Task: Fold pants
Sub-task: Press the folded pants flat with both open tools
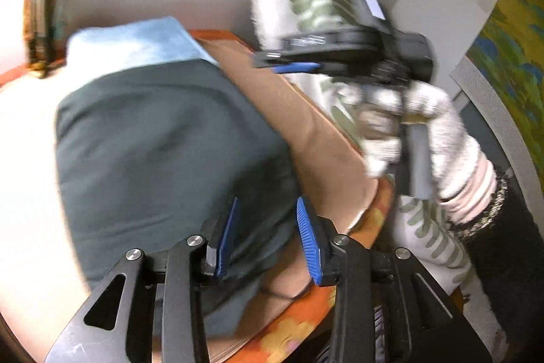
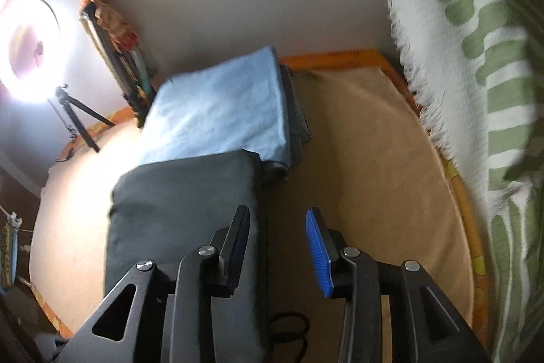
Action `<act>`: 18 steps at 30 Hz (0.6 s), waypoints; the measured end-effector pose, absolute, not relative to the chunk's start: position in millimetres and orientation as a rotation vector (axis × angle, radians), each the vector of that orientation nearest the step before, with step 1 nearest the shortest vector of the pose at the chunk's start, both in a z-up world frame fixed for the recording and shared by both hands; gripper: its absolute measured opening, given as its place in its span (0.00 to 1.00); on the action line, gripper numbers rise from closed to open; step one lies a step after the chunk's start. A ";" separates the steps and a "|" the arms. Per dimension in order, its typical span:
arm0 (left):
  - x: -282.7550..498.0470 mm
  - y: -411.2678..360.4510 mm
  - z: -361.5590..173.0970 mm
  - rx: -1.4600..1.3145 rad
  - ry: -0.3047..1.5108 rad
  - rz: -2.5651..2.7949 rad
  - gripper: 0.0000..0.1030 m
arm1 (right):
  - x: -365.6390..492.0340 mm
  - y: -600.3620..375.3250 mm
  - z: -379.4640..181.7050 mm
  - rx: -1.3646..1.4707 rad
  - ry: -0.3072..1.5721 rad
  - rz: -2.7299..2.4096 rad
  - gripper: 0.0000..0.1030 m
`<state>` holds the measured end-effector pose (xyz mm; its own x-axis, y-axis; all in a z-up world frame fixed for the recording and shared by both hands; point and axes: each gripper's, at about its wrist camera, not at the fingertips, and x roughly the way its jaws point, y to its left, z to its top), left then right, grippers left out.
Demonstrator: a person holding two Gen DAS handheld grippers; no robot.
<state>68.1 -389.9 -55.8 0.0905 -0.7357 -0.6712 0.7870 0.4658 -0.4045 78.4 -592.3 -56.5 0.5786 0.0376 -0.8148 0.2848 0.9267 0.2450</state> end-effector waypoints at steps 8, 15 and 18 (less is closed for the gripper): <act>107.2 -300.4 -86.1 -0.049 1.014 -0.941 0.33 | 64.3 -535.1 -21.4 0.301 0.920 0.009 0.37; 103.3 -273.9 -127.4 -0.179 1.111 -0.880 0.33 | 101.0 -463.5 -17.9 0.259 0.966 0.138 0.37; 102.6 -273.0 -140.5 -0.212 1.139 -0.892 0.33 | 125.0 -431.4 -23.4 0.233 1.003 0.173 0.37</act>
